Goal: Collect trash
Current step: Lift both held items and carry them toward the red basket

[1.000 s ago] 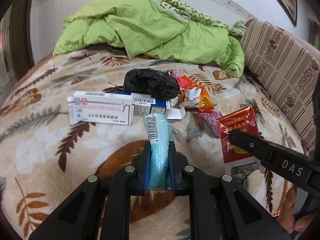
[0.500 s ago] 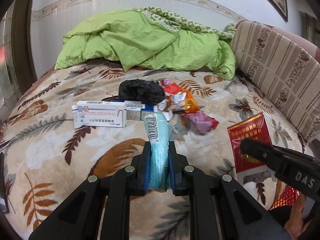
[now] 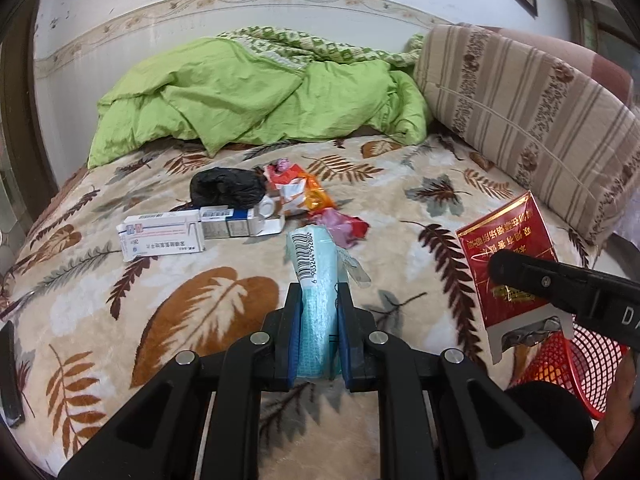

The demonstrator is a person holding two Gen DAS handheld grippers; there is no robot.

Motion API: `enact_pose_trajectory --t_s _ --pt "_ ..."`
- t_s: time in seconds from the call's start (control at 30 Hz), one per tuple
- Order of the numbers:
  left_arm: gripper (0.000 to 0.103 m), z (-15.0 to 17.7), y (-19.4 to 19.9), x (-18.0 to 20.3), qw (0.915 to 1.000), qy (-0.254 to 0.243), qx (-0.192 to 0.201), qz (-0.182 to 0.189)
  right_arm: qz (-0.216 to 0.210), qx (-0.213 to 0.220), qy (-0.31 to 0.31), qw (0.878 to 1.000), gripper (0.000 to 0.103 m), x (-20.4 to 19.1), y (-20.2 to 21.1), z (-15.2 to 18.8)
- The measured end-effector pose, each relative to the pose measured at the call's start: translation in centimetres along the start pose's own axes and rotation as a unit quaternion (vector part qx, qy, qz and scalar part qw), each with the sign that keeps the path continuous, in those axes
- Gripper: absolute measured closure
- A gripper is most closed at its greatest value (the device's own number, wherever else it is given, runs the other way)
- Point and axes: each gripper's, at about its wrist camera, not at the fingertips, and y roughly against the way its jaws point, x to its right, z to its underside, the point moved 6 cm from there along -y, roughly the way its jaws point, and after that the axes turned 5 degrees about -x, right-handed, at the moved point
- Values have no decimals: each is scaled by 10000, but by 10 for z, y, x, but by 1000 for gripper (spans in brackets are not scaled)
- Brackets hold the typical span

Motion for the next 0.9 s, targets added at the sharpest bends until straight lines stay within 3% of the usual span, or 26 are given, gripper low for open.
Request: enact_pose_trajectory --t_s 0.9 --pt "88 -4 31 80 9969 -733 50 279 36 374 -565 9977 80 65 72 12"
